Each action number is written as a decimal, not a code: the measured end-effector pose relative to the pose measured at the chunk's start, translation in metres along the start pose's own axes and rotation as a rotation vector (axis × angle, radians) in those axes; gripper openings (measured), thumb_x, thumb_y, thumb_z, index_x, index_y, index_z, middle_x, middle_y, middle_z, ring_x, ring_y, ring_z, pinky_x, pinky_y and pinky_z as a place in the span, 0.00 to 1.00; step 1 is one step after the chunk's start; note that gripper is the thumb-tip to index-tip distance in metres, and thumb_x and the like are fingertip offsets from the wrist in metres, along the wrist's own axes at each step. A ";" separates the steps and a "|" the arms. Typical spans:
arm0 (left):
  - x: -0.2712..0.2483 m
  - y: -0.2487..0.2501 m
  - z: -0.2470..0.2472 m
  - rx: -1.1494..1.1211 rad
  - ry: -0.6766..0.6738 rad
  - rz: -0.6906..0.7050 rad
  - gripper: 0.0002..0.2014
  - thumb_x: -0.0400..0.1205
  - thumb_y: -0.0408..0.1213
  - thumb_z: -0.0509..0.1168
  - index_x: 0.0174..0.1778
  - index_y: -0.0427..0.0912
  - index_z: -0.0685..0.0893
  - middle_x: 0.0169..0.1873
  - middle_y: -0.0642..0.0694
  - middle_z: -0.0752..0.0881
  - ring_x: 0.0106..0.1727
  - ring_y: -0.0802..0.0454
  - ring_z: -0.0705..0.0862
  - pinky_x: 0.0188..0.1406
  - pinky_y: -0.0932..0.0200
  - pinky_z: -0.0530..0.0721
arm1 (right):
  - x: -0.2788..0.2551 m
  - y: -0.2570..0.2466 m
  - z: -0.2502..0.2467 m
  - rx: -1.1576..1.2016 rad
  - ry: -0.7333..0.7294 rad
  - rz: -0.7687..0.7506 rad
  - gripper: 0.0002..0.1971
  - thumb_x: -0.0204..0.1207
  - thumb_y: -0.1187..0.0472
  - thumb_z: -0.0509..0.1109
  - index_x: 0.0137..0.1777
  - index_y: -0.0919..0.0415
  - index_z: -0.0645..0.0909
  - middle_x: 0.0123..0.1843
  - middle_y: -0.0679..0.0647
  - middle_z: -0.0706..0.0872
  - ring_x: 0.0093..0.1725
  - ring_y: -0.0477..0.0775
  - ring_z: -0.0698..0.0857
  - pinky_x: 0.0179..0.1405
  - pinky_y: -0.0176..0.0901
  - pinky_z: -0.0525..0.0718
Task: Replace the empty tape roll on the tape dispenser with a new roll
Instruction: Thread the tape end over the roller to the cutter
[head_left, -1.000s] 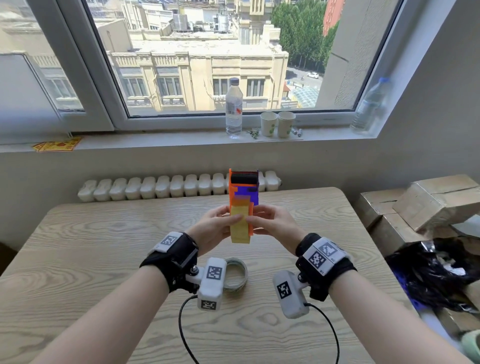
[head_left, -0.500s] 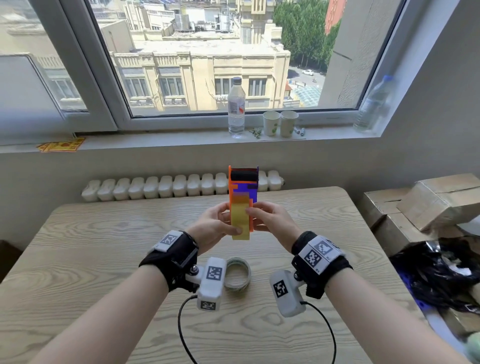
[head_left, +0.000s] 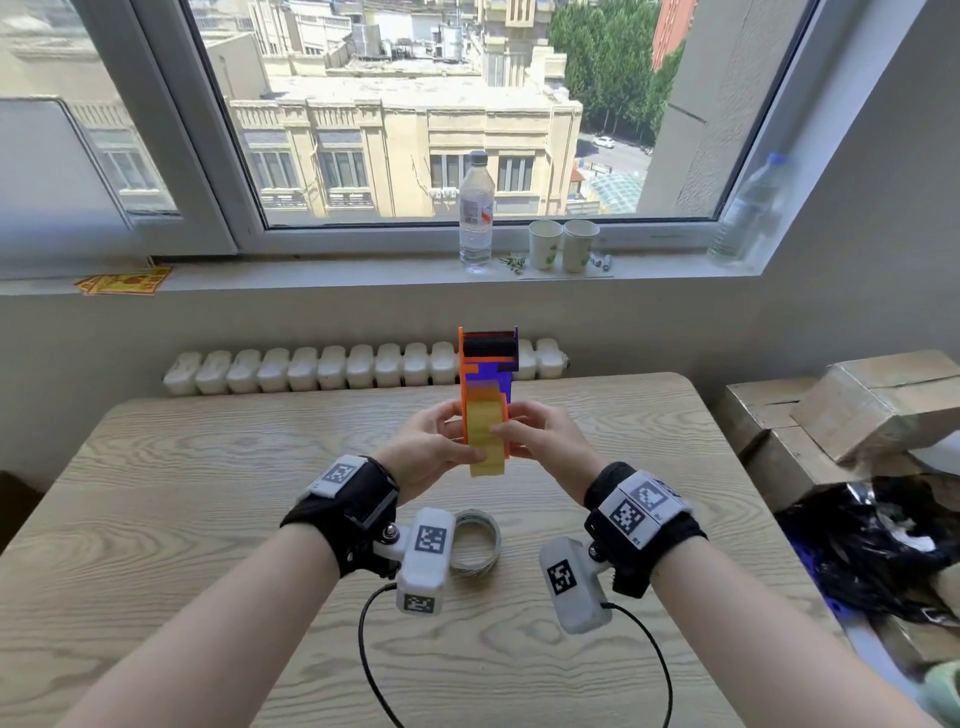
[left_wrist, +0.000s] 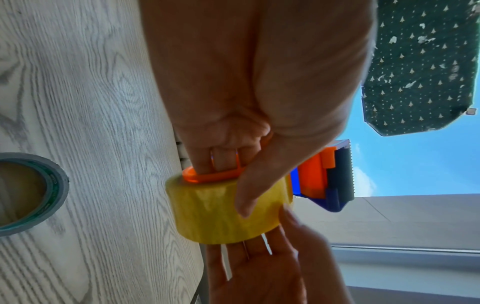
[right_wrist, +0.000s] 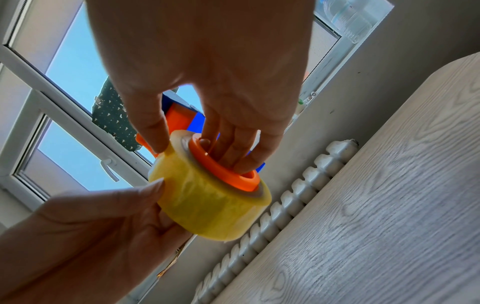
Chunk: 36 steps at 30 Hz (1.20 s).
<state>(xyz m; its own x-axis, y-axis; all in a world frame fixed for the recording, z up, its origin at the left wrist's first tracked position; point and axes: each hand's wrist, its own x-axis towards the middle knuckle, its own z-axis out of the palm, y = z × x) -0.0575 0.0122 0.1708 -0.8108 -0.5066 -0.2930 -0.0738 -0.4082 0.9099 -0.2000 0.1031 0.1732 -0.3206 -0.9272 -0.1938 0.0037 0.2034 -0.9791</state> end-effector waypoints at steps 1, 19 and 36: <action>0.000 -0.001 0.001 -0.001 0.001 -0.001 0.29 0.72 0.12 0.61 0.71 0.31 0.70 0.62 0.29 0.82 0.64 0.33 0.82 0.65 0.44 0.80 | 0.000 0.000 0.001 0.012 0.010 0.006 0.16 0.75 0.68 0.69 0.62 0.71 0.78 0.55 0.65 0.86 0.50 0.58 0.86 0.54 0.49 0.86; -0.009 -0.002 0.004 -0.022 0.012 0.001 0.22 0.80 0.30 0.62 0.70 0.30 0.71 0.63 0.28 0.80 0.59 0.37 0.82 0.61 0.49 0.82 | -0.002 -0.001 0.006 0.062 -0.017 0.042 0.10 0.78 0.65 0.64 0.57 0.66 0.80 0.50 0.60 0.86 0.49 0.57 0.86 0.57 0.54 0.84; -0.006 0.001 0.007 -0.015 0.019 0.016 0.25 0.75 0.17 0.63 0.69 0.33 0.72 0.54 0.34 0.85 0.46 0.49 0.89 0.39 0.64 0.86 | 0.001 -0.002 0.001 0.086 -0.013 0.055 0.15 0.79 0.66 0.62 0.62 0.71 0.77 0.53 0.63 0.86 0.49 0.59 0.86 0.56 0.52 0.85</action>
<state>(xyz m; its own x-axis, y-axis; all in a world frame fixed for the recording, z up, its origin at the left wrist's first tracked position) -0.0571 0.0199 0.1754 -0.8004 -0.5276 -0.2846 -0.0523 -0.4115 0.9099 -0.1991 0.1016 0.1750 -0.3052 -0.9196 -0.2474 0.1025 0.2266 -0.9686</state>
